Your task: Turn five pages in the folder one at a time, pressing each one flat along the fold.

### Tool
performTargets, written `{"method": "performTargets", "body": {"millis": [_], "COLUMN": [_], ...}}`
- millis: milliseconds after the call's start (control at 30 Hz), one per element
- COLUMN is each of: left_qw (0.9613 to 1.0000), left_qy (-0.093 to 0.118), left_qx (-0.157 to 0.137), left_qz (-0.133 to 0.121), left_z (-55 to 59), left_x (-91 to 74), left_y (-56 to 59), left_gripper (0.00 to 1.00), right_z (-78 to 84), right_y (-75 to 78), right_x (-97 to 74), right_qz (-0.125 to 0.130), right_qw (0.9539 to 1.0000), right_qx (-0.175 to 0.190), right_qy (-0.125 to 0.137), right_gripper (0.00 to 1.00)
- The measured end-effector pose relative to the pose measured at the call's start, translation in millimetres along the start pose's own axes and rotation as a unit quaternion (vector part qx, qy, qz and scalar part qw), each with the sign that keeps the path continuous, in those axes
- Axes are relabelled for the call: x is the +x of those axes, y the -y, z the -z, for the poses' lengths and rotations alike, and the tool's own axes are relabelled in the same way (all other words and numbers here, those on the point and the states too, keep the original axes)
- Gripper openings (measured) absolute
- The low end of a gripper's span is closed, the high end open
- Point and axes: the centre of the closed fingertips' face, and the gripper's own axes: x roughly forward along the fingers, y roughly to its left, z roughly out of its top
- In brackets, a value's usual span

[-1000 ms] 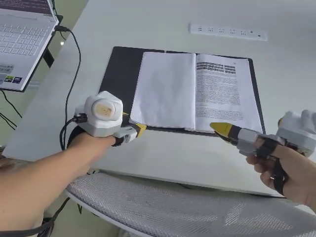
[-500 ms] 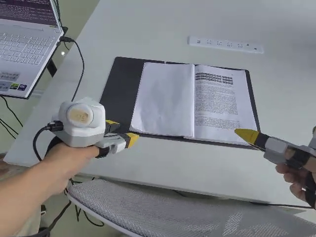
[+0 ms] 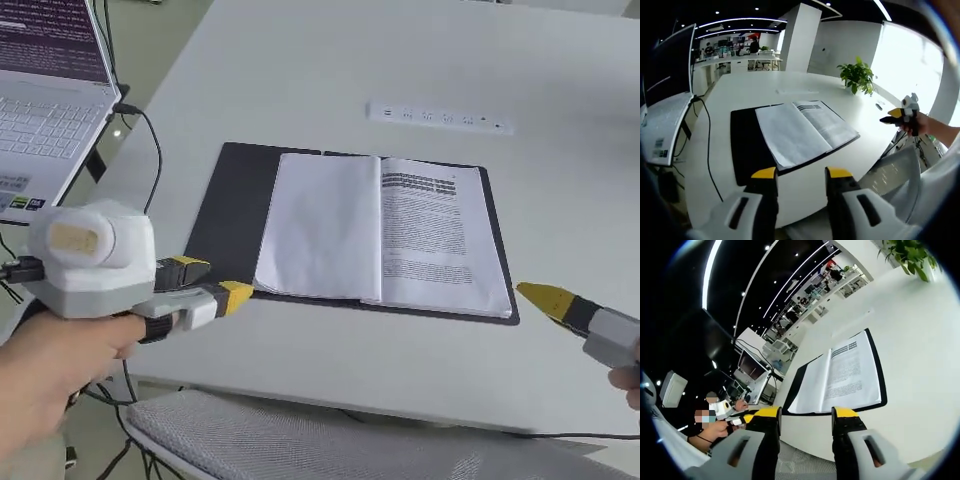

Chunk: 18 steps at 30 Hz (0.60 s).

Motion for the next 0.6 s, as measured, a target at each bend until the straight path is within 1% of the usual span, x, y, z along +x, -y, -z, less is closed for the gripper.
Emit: {"method": "performTargets", "body": {"millis": [100,200,300,367,433,533,567,600], "left_qw": [1.0,0.9999,0.9999,0.9999,0.9998,0.9998,0.9998,0.9998], "left_qy": [-0.001,-0.001,-0.002,-0.007,-0.007,-0.007,-0.009,-0.009], "left_qx": [-0.005,-0.001,0.005,0.006,0.009,0.008,0.007,0.007], "left_qz": [0.006,0.01,0.012,0.012,0.015,0.017,0.017,0.016], "left_z": [-1.8,-2.6,-1.7,0.5,1.7,2.2,3.2,3.7], "left_x": [-5.2,-10.0,-12.6,-14.4,-17.0,-19.3,-19.9,-20.3], "left_y": [3.4,7.2,10.1,11.2,13.4,13.7,13.3,12.6], "left_gripper": [0.42,0.41,0.41,0.43,0.44,0.45,0.45,0.45], "right_z": [-0.7,1.7,8.1,10.3,12.7,13.1,12.3,11.7], "right_y": [-2.6,-8.7,-13.5,-19.4,-24.7,-25.4,-22.5,-20.7], "right_x": [-5.8,-11.5,-14.8,-17.4,-20.6,-25.0,-26.6,-27.5], "right_qz": [0.001,0.001,0.004,0.004,0.003,0.012,0.021,0.027], "right_qw": [1.0,0.9999,0.9995,0.9989,0.998,0.9961,0.9947,0.9942], "right_qx": [-0.002,-0.012,-0.03,-0.046,-0.06,-0.084,-0.097,-0.101], "right_qy": [0.002,0.003,-0.01,-0.012,-0.018,-0.024,-0.027,-0.027], "right_gripper": [0.41,0.42,0.43,0.44,0.46,0.48,0.49,0.49]}}
